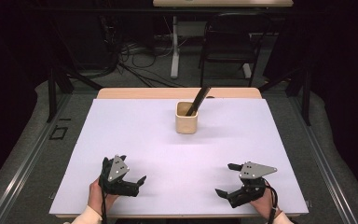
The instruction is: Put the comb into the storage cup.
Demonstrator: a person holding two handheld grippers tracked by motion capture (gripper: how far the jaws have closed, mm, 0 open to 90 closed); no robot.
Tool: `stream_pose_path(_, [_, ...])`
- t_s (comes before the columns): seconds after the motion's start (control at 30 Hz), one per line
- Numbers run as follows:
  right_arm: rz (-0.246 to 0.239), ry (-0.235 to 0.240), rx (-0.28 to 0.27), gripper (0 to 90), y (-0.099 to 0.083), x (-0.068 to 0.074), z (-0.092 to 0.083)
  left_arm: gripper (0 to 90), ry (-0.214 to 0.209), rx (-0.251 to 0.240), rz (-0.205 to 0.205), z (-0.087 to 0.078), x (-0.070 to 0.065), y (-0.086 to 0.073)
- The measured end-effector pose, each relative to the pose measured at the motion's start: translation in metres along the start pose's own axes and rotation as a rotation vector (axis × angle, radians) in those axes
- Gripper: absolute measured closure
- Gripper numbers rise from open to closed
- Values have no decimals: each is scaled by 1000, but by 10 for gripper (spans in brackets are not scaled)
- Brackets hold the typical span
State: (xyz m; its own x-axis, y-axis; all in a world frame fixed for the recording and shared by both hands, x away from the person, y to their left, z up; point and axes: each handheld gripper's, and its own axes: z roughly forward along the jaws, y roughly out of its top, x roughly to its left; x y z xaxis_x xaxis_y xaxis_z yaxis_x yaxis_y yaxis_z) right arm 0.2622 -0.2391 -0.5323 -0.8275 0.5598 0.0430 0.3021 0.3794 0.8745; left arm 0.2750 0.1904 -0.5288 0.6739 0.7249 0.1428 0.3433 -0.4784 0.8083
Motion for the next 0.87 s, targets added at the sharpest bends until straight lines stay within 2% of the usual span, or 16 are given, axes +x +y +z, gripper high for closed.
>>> stream_pose_path(0.27, [1, -2, 2, 0, 0, 0, 0, 0, -1, -6, -5, -5, -2, -7])
stream_pose_path(0.53, [-4, -7, 7, 0, 0, 1, 1, 0, -13, 18, 8, -6, -8, -13])
stream_pose_path(0.87, [-8, -9, 13, 0, 0, 1, 1, 0, -6, 21, -9, -10, -7, -15])
